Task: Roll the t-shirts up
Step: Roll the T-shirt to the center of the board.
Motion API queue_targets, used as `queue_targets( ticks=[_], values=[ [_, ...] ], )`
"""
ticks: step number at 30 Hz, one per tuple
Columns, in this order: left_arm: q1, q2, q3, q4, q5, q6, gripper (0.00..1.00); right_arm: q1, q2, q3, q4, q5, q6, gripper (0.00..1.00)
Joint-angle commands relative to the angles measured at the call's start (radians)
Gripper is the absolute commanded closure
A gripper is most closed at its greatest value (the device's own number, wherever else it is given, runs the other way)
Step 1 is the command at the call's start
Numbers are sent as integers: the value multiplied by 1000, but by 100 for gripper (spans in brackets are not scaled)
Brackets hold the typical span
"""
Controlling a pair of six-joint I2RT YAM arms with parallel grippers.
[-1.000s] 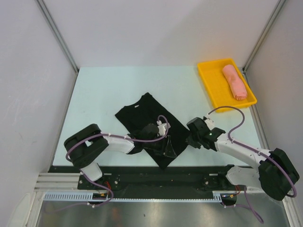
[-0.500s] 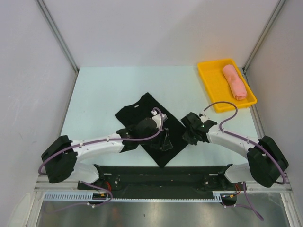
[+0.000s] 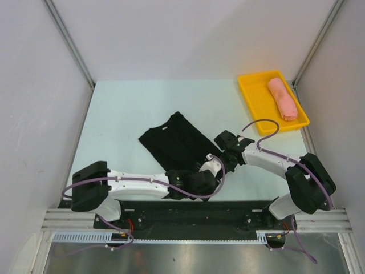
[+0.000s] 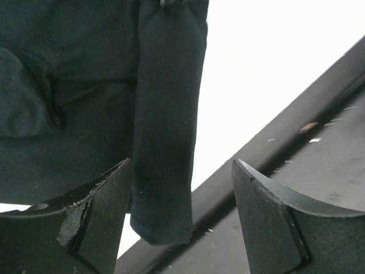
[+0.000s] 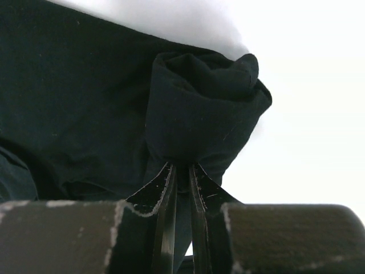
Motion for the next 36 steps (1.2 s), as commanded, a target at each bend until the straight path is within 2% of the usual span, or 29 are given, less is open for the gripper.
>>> queue_targets(
  ticks=[1, 5, 7, 11, 12, 14, 15, 17, 18, 19, 20, 25, 31, 34, 36],
  values=[
    [-55, 78, 57, -29, -175, 34, 25, -24, 26, 33, 5, 14, -7, 84],
    [-81, 169, 94, -46, -238, 36, 25, -32, 28, 38, 8, 7, -16, 83],
    [-93, 190, 100, -52, -277, 34, 29, -35, 29, 39, 11, 4, -22, 83],
    [-97, 232, 101, -70, -324, 21, 48, -39, 23, 41, 21, -15, -47, 78],
    [-97, 242, 101, -75, -328, 21, 57, -38, 17, 41, 26, -15, -54, 74],
    [-97, 249, 97, -66, -324, 34, 66, -39, -3, 39, 28, -10, -73, 64],
    [-95, 250, 97, -60, -315, 42, 79, -36, -12, 39, 29, -9, -80, 51],
    [-87, 250, 85, -28, -260, 62, 90, -36, -50, 39, 29, 13, -94, 38],
    [-77, 244, 78, -11, -230, 67, 99, -38, -64, 39, 25, 20, -109, 27],
    [-69, 224, 69, 43, -192, 82, 100, -36, -97, 39, 12, 46, -114, 23],
    [-54, 213, 42, 78, -90, 85, 100, -38, -116, 35, 5, 56, -120, 18],
    [-23, 175, -6, 250, 156, 9, 100, -48, -280, -24, -12, 118, -145, 17],
    [38, 121, -131, 471, 409, -148, 100, -67, -512, -140, -75, 151, -148, 31],
    [75, 103, -172, 514, 468, -186, 100, -64, -601, -206, -86, 129, -143, 35],
    [104, 98, -195, 537, 509, -220, 100, -44, -642, -243, -83, 120, -136, 44]
  ],
)
